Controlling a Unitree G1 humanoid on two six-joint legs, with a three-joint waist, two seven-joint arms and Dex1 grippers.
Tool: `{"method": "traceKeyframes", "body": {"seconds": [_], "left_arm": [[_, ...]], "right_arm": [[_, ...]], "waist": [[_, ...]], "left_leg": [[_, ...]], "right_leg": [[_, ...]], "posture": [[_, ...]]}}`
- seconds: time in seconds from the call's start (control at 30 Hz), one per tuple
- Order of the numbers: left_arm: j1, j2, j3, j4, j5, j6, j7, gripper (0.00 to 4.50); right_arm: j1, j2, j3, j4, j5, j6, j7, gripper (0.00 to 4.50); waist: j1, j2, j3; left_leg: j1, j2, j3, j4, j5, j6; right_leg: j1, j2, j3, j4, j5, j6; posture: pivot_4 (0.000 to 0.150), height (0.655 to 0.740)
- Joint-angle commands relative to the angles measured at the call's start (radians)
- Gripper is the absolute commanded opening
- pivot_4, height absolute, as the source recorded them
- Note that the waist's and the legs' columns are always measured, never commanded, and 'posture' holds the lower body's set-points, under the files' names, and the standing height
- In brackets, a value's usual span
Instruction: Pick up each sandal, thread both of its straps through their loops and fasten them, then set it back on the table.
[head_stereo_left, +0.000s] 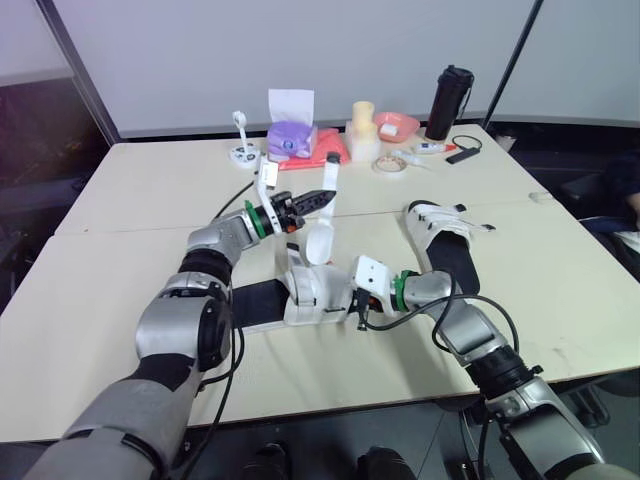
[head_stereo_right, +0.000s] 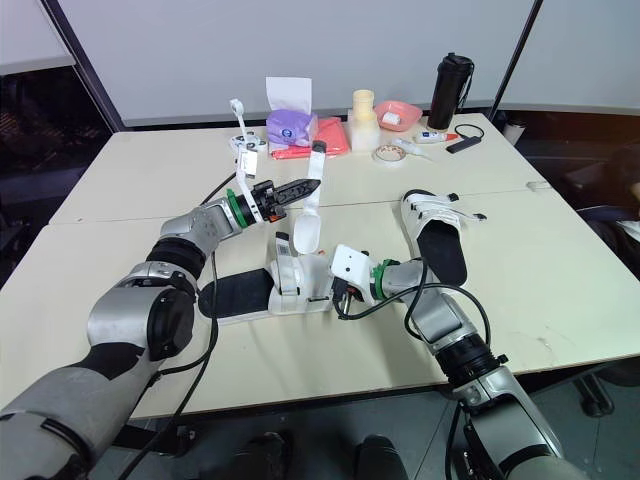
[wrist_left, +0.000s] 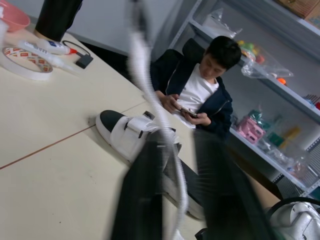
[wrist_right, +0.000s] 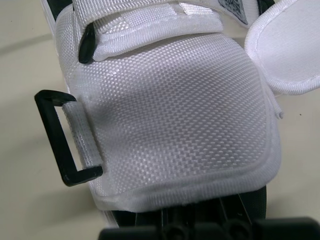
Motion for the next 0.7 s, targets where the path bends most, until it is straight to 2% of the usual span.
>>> {"method": "traceKeyframes", "body": {"seconds": [0.03, 0.17, 0.3, 0.4, 0.5, 0.6, 0.7], "left_arm": [[0.003, 0.003, -0.012, -0.070, -0.003, -0.004, -0.054, 0.12], [0.066, 0.014, -0.064, -0.223, -0.022, 0.037, -0.201, 0.12], [0.246, 0.052, -0.173, -0.625, -0.079, 0.170, -0.321, 0.12], [0.371, 0.078, -0.240, -0.861, -0.095, 0.203, -0.322, 0.12], [0.472, 0.104, -0.292, -1.018, -0.091, 0.178, -0.314, 0.12], [0.563, 0.135, -0.338, -1.129, -0.061, 0.094, -0.313, 0.12], [0.606, 0.163, -0.371, -1.159, -0.028, 0.004, -0.312, 0.12]], "right_arm": [[0.017, -0.004, 0.016, 0.028, -0.021, 0.019, -0.001, 0.00], [0.017, -0.003, 0.017, 0.029, -0.021, 0.019, -0.001, 0.00], [0.018, -0.005, 0.018, 0.026, -0.020, 0.019, 0.000, 0.00], [0.018, -0.005, 0.020, 0.029, -0.020, 0.016, 0.001, 0.00], [0.016, -0.004, 0.024, 0.033, -0.021, 0.012, 0.003, 0.00], [0.017, -0.003, 0.030, 0.036, -0.021, 0.007, 0.010, 0.00], [0.016, -0.003, 0.032, 0.042, -0.022, 0.003, 0.015, 0.00]], "waist": [[0.000, 0.000, 0.000], [-0.002, 0.000, 0.000], [-0.003, 0.001, 0.000], [-0.001, 0.001, 0.000], [0.001, 0.001, 0.000], [0.001, 0.001, 0.000], [0.002, 0.001, 0.000]], "left_leg": [[0.000, 0.000, 0.000, 0.000, 0.000, 0.000], [0.000, 0.000, 0.000, 0.000, 0.000, 0.000], [0.000, 0.000, 0.000, -0.001, 0.000, 0.000], [0.000, 0.001, 0.000, -0.001, 0.000, 0.000], [0.000, 0.001, 0.000, 0.000, 0.000, 0.000], [0.001, 0.001, 0.000, 0.000, 0.000, 0.000], [0.001, 0.001, 0.000, -0.001, 0.000, 0.000]], "right_leg": [[0.000, 0.000, 0.000, 0.000, 0.000, 0.000], [0.000, 0.000, 0.000, 0.000, 0.000, 0.000], [0.000, 0.000, 0.001, 0.000, 0.000, 0.000], [0.000, 0.000, 0.001, 0.000, 0.000, -0.001], [0.000, 0.000, 0.002, 0.000, 0.000, -0.001], [0.000, 0.000, 0.002, 0.000, 0.001, -0.002], [0.000, 0.000, 0.002, 0.000, 0.001, -0.002]], "posture": [[0.150, 0.7400], [0.150, 0.7400], [0.150, 0.7400], [0.150, 0.7400], [0.150, 0.7400], [0.150, 0.7400], [0.150, 0.7400]]}}
